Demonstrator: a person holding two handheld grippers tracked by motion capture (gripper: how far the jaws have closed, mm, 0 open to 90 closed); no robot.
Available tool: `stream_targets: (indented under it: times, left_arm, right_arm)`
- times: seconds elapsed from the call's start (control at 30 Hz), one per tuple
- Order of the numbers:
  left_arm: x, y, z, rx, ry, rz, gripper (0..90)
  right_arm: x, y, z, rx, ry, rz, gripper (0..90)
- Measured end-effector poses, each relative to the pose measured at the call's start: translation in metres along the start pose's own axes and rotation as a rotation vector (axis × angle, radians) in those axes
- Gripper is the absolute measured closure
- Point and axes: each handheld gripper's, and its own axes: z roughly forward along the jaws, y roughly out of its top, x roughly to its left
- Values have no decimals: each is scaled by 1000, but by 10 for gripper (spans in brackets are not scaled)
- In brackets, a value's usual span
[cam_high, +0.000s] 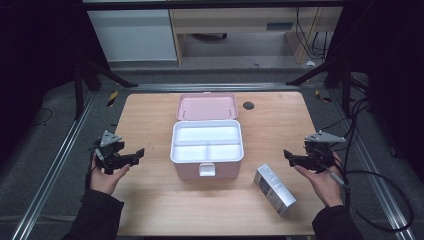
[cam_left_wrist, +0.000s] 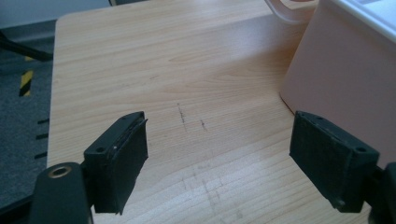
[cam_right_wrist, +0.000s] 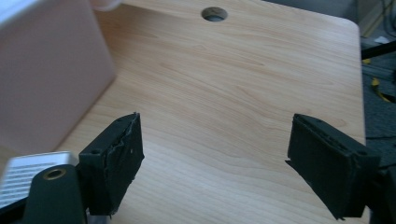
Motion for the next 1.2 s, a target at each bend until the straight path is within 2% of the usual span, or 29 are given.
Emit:
stream_targets:
  times: [0.07, 0.13, 0.17, 0.27, 0.37, 0.47, 0.53, 0.63, 0.73, 0.8, 0.97, 1.2]
  left_arm:
    - [-1, 0, -1, 6, 3, 0, 198]
    - [-4, 1, -2, 11, 20, 22, 200]
    - [-5, 2, -2, 10, 21, 30, 201]
    - [-9, 3, -4, 5, 13, 34, 203]
    - [-11, 3, -4, 2, 8, 36, 203]
    - [-16, 2, -1, 15, 0, 49, 203]
    - [-18, 2, 0, 24, -6, 54, 203]
    - [-20, 2, 1, 25, -17, 55, 212]
    - [-21, 2, 1, 30, -18, 63, 219]
    - [-21, 2, 1, 32, -20, 68, 220]
    - [-21, 1, 1, 40, -22, 61, 226]
    - [-24, 0, 5, 58, -31, 74, 230]
  right_arm:
    - [6, 4, -4, 6, 11, -18, 191]
    - [14, 8, -9, 3, 15, -56, 225]
    - [17, 9, -11, -10, 16, -79, 247]
    - [28, 14, -17, -10, 38, -101, 259]
    - [35, 15, -21, 5, 53, -111, 257]
    - [49, 14, -25, 58, 80, -135, 280]
    - [55, 10, -28, 72, 98, -151, 299]
    - [62, 7, -30, 93, 124, -163, 320]
    - [65, 5, -31, 99, 136, -153, 326]
    - [71, -1, -29, 130, 150, -149, 337]
    - [79, -9, -19, 199, 157, -146, 354]
    - [85, -18, -13, 252, 156, -166, 392]
